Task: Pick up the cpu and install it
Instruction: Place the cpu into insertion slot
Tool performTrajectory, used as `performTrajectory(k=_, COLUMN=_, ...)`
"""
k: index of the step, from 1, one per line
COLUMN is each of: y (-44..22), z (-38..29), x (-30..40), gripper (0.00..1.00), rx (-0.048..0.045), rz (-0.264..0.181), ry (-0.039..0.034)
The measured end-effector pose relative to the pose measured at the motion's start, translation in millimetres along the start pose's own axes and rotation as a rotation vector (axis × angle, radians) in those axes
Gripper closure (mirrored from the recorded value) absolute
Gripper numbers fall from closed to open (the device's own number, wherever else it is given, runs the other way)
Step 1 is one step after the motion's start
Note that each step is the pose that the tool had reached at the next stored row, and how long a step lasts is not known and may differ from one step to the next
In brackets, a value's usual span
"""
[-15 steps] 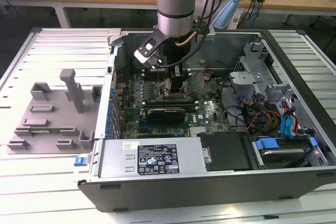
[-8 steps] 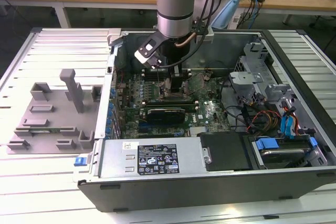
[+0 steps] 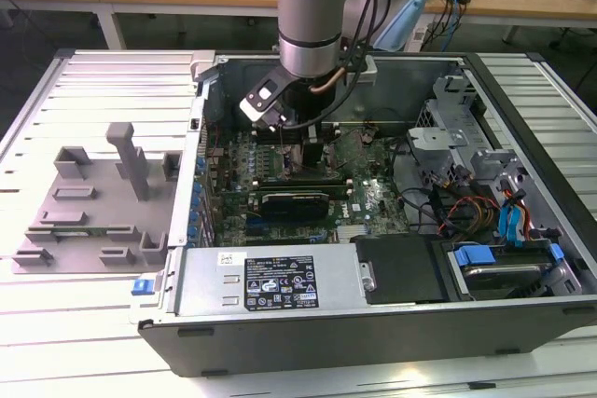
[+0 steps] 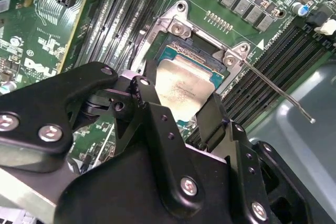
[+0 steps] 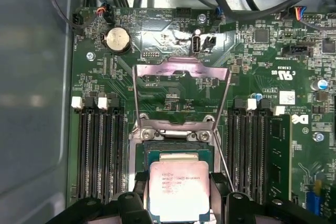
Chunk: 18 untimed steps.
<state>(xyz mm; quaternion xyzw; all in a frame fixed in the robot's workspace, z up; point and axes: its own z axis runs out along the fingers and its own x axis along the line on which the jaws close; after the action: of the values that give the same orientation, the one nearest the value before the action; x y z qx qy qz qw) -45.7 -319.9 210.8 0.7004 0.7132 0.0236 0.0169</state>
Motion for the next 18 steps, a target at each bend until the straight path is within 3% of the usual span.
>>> performTrajectory(k=9, y=-0.6, z=9.8, x=0.1, gripper=0.45, rx=0.0002, rz=0.0, ry=0.0)
performTrajectory(k=18, y=-0.7, z=11.8, x=2.4, gripper=0.45, rx=-0.0001, rz=0.02, ry=0.0006)
